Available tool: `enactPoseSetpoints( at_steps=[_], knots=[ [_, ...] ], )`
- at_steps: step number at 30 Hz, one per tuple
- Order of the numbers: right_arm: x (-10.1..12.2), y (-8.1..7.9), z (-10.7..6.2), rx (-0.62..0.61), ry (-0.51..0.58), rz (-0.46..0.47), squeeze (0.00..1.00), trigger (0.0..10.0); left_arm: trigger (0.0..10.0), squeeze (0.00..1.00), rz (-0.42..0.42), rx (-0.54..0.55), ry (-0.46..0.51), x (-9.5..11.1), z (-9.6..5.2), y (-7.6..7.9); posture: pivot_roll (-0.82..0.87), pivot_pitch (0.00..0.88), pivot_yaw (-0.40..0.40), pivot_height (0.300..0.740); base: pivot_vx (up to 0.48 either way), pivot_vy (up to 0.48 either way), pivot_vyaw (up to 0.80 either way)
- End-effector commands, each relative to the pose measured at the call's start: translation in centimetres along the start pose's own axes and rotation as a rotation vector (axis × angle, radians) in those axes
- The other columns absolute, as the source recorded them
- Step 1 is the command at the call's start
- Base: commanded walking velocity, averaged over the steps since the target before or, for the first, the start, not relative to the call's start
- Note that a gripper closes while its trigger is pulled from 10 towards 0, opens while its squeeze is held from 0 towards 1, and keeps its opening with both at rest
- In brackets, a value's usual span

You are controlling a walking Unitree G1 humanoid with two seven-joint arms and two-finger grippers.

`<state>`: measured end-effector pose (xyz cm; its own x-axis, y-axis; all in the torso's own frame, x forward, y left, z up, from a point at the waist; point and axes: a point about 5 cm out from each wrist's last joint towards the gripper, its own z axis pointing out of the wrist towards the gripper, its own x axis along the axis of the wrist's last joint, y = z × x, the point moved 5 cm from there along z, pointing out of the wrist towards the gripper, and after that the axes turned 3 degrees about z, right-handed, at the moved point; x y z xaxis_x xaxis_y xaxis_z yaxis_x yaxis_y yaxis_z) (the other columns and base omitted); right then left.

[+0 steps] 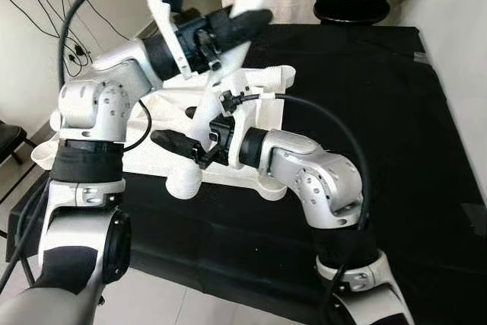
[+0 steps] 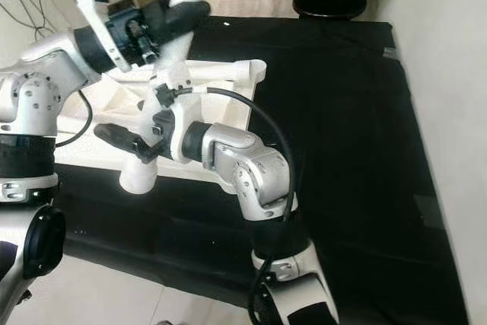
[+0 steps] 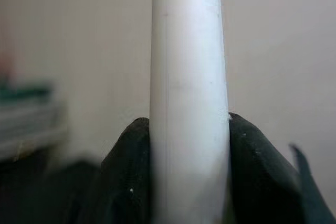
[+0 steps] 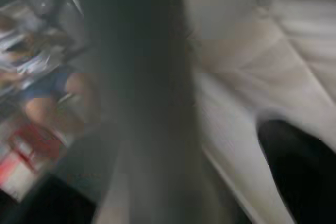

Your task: Building children table

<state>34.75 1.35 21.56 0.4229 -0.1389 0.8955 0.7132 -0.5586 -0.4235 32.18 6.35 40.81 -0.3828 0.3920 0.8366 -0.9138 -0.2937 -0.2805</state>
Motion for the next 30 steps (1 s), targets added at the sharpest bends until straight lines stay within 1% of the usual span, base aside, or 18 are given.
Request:
enactPoseSetpoints(
  at_steps=[1,4,7,8,9,10,12,13,14,16,19,20,21,22,23,27,28,30],
  knots=[
    [-1.9,-0.2,0.8,-0.010,-0.075,0.055,0.00,10.0,0.0,0.00,0.018,-0.109,0.048,1.0,1.3,1.8,-0.02,0.076,0.036,0.740,0.000,0.000,0.00],
    [-3.0,-0.3,1.2,-0.043,-0.098,0.129,0.00,10.0,0.0,0.00,0.023,-0.113,0.068,1.2,1.1,1.6,-0.02,0.077,0.036,0.740,0.000,0.000,0.00],
    [-3.8,-0.3,1.3,-0.063,-0.116,0.149,0.00,10.0,0.0,0.00,0.026,-0.120,0.071,1.3,1.0,1.6,-0.02,0.077,0.036,0.740,0.000,0.000,0.00],
    [-3.4,-0.3,1.4,-0.065,-0.070,0.160,0.00,10.0,0.0,0.00,0.027,-0.124,0.074,1.3,1.1,1.7,-0.02,0.077,0.038,0.740,0.000,0.000,0.00],
    [-1.9,-0.9,1.4,-0.032,0.024,0.150,0.00,10.0,0.0,0.00,0.023,-0.127,0.080,1.3,1.3,2.0,-0.02,0.076,0.038,0.740,0.000,0.000,0.00],
    [-1.9,-0.9,1.4,-0.032,0.024,0.150,0.00,10.0,0.0,0.00,0.023,-0.127,0.080,1.3,1.3,2.0,-0.02,0.076,0.038,0.740,0.000,0.000,0.00],
    [0.8,-1.9,1.1,0.038,0.171,0.144,0.00,10.0,0.0,0.00,0.019,-0.128,0.087,1.2,1.4,2.2,-0.02,0.076,0.043,0.740,0.000,0.000,0.00],
    [1.7,-2.3,0.9,0.066,0.214,0.151,0.00,10.0,0.0,0.00,0.018,-0.127,0.090,1.2,1.4,2.3,-0.02,0.076,0.043,0.740,0.000,0.000,0.00],
    [2.8,-3.0,0.5,0.114,0.259,0.128,0.00,10.0,0.0,0.00,0.015,-0.124,0.092,1.1,1.3,2.3,-0.02,0.075,0.047,0.740,0.000,0.000,0.00],
    [2.8,-3.0,0.5,0.114,0.259,0.128,0.00,10.0,0.0,0.00,0.015,-0.124,0.092,1.1,1.3,2.3,-0.02,0.075,0.047,0.740,0.000,0.000,0.00],
    [4.4,-4.8,-1.4,0.269,0.324,0.011,0.00,10.0,0.0,0.00,0.022,-0.097,0.099,1.2,0.9,2.1,-0.02,0.072,0.051,0.740,0.000,0.000,0.00],
    [4.4,-4.8,-1.4,0.269,0.324,0.011,0.00,10.0,0.0,0.00,0.022,-0.097,0.099,1.2,0.9,2.1,-0.02,0.072,0.051,0.740,0.000,0.000,0.00],
    [4.2,-5.2,-2.4,0.314,0.326,-0.065,0.00,10.0,0.0,0.00,0.015,-0.060,0.112,1.4,0.1,1.5,-0.02,0.070,0.052,0.740,0.000,0.000,0.00],
    [4.1,-5.2,-2.7,0.322,0.328,-0.102,0.00,10.0,0.0,0.00,0.008,-0.046,0.118,1.5,-0.1,1.4,-0.02,0.070,0.052,0.740,0.000,0.000,0.00],
    [4.1,-5.2,-2.8,0.324,0.331,-0.124,0.00,10.0,0.0,0.00,0.003,-0.039,0.123,1.5,-0.2,1.3,-0.02,0.070,0.052,0.740,0.000,0.000,0.00],
    [4.0,-5.2,-2.9,0.333,0.337,-0.130,0.00,10.0,0.0,0.00,-0.006,-0.032,0.131,1.5,-0.2,1.3,-0.02,0.070,0.052,0.740,0.000,0.000,0.00],
    [3.6,-5.6,-2.8,0.349,0.312,-0.177,0.00,10.0,0.0,0.00,-0.016,-0.017,0.137,1.6,-0.4,1.0,-0.02,0.067,0.054,0.740,0.000,0.000,0.00],
    [3.4,-5.8,-2.8,0.358,0.302,-0.191,0.00,10.0,0.0,0.00,-0.019,-0.014,0.140,1.6,-0.4,0.9,-0.02,0.067,0.054,0.740,0.000,0.000,0.00]
  ],
)
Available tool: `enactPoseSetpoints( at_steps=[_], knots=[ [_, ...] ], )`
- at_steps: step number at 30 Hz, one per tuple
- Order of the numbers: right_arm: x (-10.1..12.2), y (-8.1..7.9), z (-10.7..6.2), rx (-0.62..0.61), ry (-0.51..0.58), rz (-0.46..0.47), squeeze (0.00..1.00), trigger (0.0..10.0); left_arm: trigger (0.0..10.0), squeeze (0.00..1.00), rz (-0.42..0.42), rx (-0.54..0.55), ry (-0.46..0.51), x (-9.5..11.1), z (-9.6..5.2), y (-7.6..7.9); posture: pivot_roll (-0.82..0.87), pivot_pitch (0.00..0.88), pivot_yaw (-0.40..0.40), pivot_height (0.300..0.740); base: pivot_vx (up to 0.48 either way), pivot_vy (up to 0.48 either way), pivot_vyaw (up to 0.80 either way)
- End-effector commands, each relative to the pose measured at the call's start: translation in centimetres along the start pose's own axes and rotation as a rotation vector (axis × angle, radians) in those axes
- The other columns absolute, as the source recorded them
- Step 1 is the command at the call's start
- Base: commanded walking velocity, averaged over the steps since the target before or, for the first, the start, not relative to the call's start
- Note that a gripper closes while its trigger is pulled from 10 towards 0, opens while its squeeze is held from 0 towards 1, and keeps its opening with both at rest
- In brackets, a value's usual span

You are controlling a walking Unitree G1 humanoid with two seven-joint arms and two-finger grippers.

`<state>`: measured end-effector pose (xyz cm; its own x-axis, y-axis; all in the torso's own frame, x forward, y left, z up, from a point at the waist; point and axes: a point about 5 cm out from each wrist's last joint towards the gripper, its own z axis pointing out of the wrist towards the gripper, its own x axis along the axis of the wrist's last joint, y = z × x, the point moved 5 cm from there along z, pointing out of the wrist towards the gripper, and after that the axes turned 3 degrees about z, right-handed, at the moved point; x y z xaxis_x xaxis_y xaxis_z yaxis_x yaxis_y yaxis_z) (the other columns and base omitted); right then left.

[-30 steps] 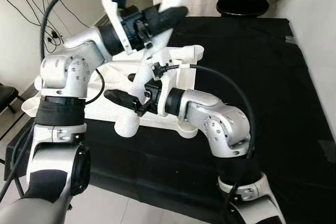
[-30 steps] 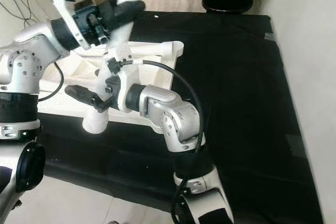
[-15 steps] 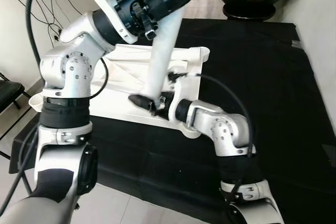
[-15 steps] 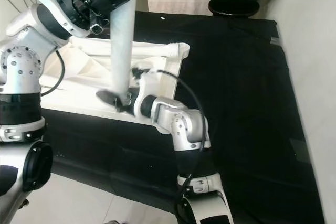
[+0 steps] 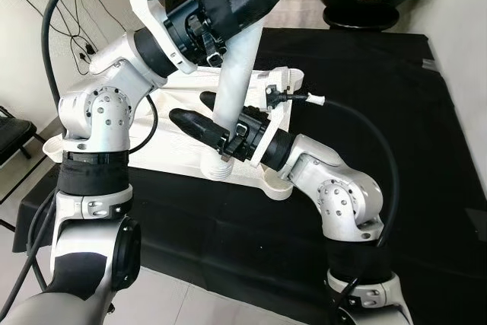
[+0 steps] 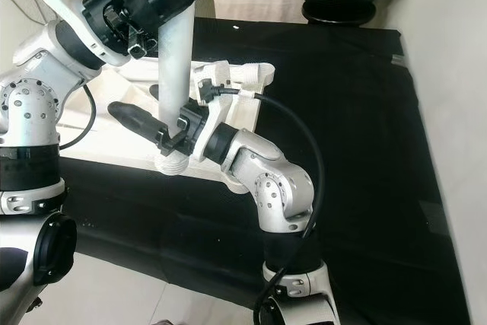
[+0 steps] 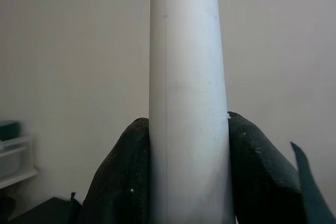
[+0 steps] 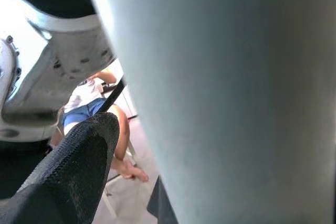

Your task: Building children table

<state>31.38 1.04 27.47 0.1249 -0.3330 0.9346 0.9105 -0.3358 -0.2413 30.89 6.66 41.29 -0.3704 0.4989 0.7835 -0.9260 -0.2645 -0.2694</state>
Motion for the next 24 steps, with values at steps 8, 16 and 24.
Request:
enactPoseSetpoints(
  at_steps=[8,16,24],
  knots=[
    [-2.0,-2.1,1.0,0.095,-0.065,-0.048,0.00,10.0,0.0,0.00,-0.010,-0.001,0.035,0.7,0.3,0.0,-0.02,0.063,0.050,0.740,0.000,0.000,0.00],
    [-2.5,-2.4,2.0,0.121,-0.105,-0.149,0.00,0.0,0.0,0.00,-0.050,-0.015,0.051,0.7,0.9,0.4,-0.02,0.064,0.054,0.740,0.000,0.000,0.00],
    [-2.5,-1.2,2.4,0.084,-0.132,-0.207,0.00,0.0,0.0,0.00,-0.078,-0.044,0.058,0.3,1.0,2.0,-0.02,0.066,0.056,0.740,0.000,0.000,0.00]
  ],
)
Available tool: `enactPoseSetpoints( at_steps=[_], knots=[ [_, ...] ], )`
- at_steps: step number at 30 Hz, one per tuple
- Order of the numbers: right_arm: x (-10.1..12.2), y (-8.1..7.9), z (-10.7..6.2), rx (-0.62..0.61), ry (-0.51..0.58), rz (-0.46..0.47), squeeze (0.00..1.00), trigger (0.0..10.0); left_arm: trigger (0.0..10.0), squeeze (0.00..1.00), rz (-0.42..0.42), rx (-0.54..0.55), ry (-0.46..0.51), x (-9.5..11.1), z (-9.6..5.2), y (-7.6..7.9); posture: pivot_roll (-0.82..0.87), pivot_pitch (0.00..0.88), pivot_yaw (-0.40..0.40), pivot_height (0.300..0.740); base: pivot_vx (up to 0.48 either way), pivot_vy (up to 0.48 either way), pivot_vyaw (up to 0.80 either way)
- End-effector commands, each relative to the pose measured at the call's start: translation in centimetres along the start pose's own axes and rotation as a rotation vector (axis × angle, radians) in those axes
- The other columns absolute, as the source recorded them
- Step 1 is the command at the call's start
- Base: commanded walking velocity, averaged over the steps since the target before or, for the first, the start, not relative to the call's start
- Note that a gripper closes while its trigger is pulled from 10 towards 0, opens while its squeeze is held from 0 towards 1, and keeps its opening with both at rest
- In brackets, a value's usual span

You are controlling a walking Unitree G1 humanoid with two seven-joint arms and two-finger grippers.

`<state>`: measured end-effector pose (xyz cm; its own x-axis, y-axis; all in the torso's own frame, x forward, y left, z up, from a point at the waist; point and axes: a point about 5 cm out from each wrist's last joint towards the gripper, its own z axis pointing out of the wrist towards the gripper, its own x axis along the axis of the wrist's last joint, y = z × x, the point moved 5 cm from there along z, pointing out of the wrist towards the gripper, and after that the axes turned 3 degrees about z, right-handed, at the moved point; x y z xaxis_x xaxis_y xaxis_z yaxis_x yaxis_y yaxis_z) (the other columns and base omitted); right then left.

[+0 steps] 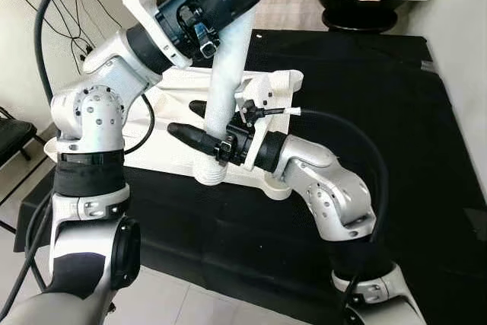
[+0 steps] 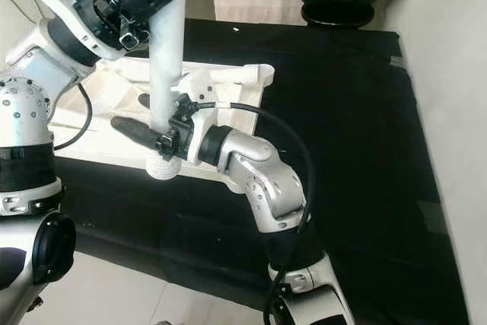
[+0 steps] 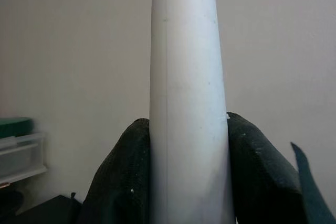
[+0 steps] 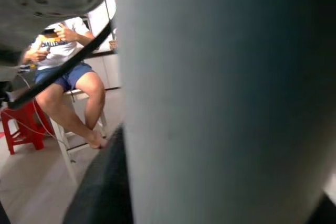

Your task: Building children table

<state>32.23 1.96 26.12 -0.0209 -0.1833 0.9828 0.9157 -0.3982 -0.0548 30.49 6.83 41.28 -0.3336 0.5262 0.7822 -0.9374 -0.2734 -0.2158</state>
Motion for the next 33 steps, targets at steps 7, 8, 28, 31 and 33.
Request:
enactPoseSetpoints(
  at_steps=[7,8,28,31,33],
  knots=[
    [-0.9,-1.6,1.6,0.077,-0.056,-0.030,0.00,0.0,0.0,0.00,-0.045,-0.087,0.035,-0.3,1.0,2.0,-0.02,0.065,0.054,0.740,0.000,0.000,0.00],
    [-0.9,-1.6,1.6,0.077,-0.056,-0.030,0.00,0.0,0.0,0.00,-0.045,-0.087,0.035,-0.3,1.0,2.0,-0.02,0.065,0.054,0.740,0.000,0.000,0.00],
    [0.6,5.0,0.5,-0.231,-0.006,-0.045,0.00,0.0,10.0,1.00,0.017,0.067,0.026,2.1,-0.5,-1.2,-0.03,0.073,0.048,0.740,0.000,0.000,0.00],
    [1.9,6.6,-0.2,-0.302,0.054,-0.024,0.00,0.0,10.0,1.00,0.095,0.135,0.035,4.3,-1.2,-1.4,-0.03,0.075,0.046,0.740,0.000,0.000,0.00],
    [2.6,7.4,-0.6,-0.338,0.092,-0.009,0.00,0.0,10.0,1.00,0.136,0.176,0.037,5.4,-1.7,-1.3,-0.02,0.076,0.045,0.740,0.000,0.000,0.00]
  ],
)
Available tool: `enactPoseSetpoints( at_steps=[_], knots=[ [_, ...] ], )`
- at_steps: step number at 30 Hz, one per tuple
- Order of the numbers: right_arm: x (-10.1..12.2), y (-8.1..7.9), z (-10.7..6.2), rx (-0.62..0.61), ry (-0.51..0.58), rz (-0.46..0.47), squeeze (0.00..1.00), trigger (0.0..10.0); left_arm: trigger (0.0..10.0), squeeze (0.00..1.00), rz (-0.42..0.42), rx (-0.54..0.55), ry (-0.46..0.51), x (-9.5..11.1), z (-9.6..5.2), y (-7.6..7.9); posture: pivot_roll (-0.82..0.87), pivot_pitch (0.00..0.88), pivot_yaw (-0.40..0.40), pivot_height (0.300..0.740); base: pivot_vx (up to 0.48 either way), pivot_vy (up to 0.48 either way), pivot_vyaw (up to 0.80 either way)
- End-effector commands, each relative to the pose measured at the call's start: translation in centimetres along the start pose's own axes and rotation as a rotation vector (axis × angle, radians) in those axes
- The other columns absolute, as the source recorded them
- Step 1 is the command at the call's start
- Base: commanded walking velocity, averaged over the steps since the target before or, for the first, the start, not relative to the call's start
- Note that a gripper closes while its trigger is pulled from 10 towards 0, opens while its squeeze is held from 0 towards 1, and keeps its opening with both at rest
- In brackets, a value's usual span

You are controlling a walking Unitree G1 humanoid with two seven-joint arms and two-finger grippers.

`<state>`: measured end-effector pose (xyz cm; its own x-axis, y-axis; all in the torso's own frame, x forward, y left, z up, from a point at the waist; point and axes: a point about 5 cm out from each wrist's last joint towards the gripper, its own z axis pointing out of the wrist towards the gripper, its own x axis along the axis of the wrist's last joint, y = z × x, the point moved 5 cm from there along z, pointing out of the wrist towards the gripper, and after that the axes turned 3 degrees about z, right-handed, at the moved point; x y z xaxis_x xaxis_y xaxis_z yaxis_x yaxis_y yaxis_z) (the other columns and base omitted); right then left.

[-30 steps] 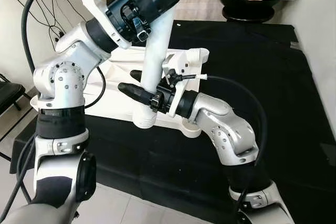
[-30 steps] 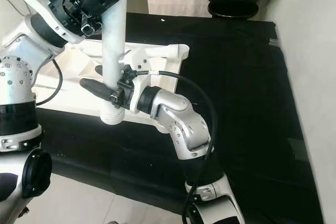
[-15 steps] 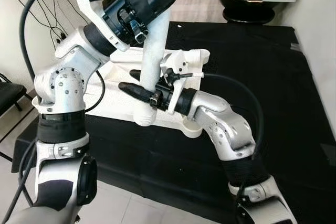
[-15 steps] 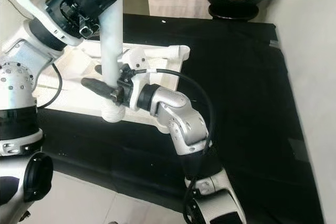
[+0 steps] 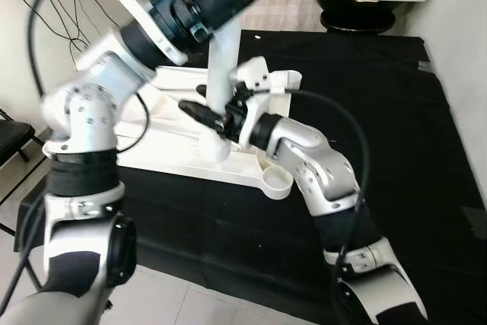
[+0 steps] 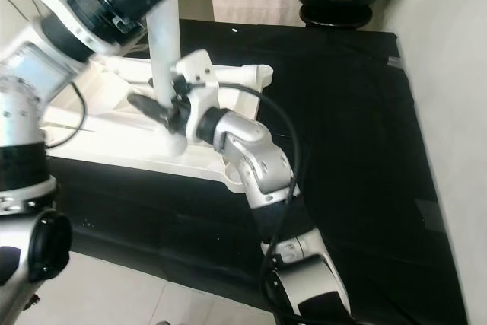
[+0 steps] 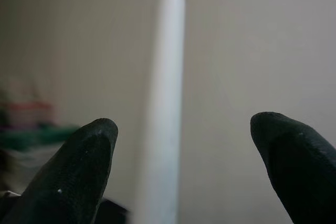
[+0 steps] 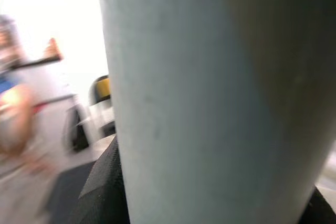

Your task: Building children table

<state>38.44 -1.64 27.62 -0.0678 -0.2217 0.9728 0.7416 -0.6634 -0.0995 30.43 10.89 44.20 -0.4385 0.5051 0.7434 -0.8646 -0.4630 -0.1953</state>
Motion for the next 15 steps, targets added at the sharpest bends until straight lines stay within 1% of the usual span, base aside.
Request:
enactPoseSetpoints(
  at_steps=[1,2,3,4,5,6,7,8,9,10,11,12,13,14,15],
  knots=[
    [1.3,0.9,0.0,-0.040,0.064,0.042,0.00,0.0,10.0,1.00,0.046,0.041,0.012,1.4,-0.7,-0.2,-0.02,0.078,0.045,0.740,0.000,0.000,0.00],
    [1.3,0.9,0.0,-0.040,0.064,0.042,0.00,0.0,10.0,1.00,0.046,0.041,0.012,1.4,-0.7,-0.2,-0.02,0.078,0.045,0.740,0.000,0.000,0.00],
    [2.0,1.5,-0.2,-0.062,0.099,0.063,0.00,0.0,10.0,1.00,0.079,0.129,0.009,1.7,-1.8,-1.2,-0.02,0.080,0.044,0.740,0.000,0.000,0.00],
    [2.6,1.9,-0.3,-0.078,0.124,0.078,0.00,0.0,10.0,1.00,0.104,0.192,0.007,2.0,-2.7,-1.9,-0.02,0.082,0.043,0.740,0.000,0.000,0.00],
    [3.0,2.2,-0.4,-0.086,0.139,0.082,0.00,0.0,10.0,1.00,0.123,0.283,-0.001,2.0,-4.0,-2.9,-0.02,0.086,0.041,0.740,0.000,0.000,0.00],
    [3.1,2.4,-0.6,-0.086,0.141,0.060,0.00,10.0,10.0,0.91,0.125,0.348,-0.029,1.2,-5.3,-3.5,-0.01,0.093,0.040,0.740,0.000,0.000,0.00],
    [3.2,2.4,-0.6,-0.084,0.139,0.044,0.00,10.0,10.0,0.91,0.123,0.381,-0.049,0.7,-6.1,-3.6,-0.01,0.093,0.040,0.740,0.000,0.000,0.00],
    [3.1,2.5,-0.7,-0.084,0.133,0.028,0.00,10.0,10.0,0.00,0.103,0.392,-0.084,-0.6,-7.0,-3.2,-0.01,0.098,0.040,0.740,0.000,0.000,0.00],
    [3.1,2.5,-0.7,-0.084,0.133,0.028,0.00,10.0,10.0,0.00,0.103,0.392,-0.084,-0.6,-7.0,-3.2,-0.01,0.098,0.040,0.740,0.000,0.000,0.00],
    [2.9,2.7,-0.7,-0.089,0.118,0.000,0.00,10.0,10.0,0.00,0.060,0.367,-0.148,-2.8,-8.1,-1.4,-0.01,0.109,0.033,0.740,0.000,0.000,0.00],
    [2.9,2.7,-0.7,-0.089,0.118,0.000,0.00,10.0,10.0,0.00,0.060,0.367,-0.148,-2.8,-8.1,-1.4,-0.01,0.109,0.033,0.740,0.000,0.000,0.00],
    [2.8,2.8,-0.7,-0.092,0.110,-0.014,0.00,10.0,10.0,0.00,0.041,0.351,-0.176,-3.7,-8.5,-0.4,-0.01,0.109,0.033,0.740,0.000,0.000,0.00],
    [2.7,3.0,-0.7,-0.100,0.097,-0.035,0.00,10.0,10.0,0.00,0.009,0.337,-0.209,-5.0,-8.9,1.0,-0.01,0.115,0.028,0.740,0.000,0.000,0.00],
    [2.7,3.0,-0.7,-0.100,0.097,-0.035,0.00,10.0,10.0,0.00,0.009,0.337,-0.209,-5.0,-8.9,1.0,-0.01,0.115,0.028,0.740,0.000,0.000,0.00],
    [2.6,3.2,-0.7,-0.107,0.089,-0.047,0.00,10.0,10.0,0.00,-0.014,0.331,-0.229,-5.7,-9.3,1.9,-0.01,0.118,0.026,0.740,0.000,0.000,0.00]
  ],
)
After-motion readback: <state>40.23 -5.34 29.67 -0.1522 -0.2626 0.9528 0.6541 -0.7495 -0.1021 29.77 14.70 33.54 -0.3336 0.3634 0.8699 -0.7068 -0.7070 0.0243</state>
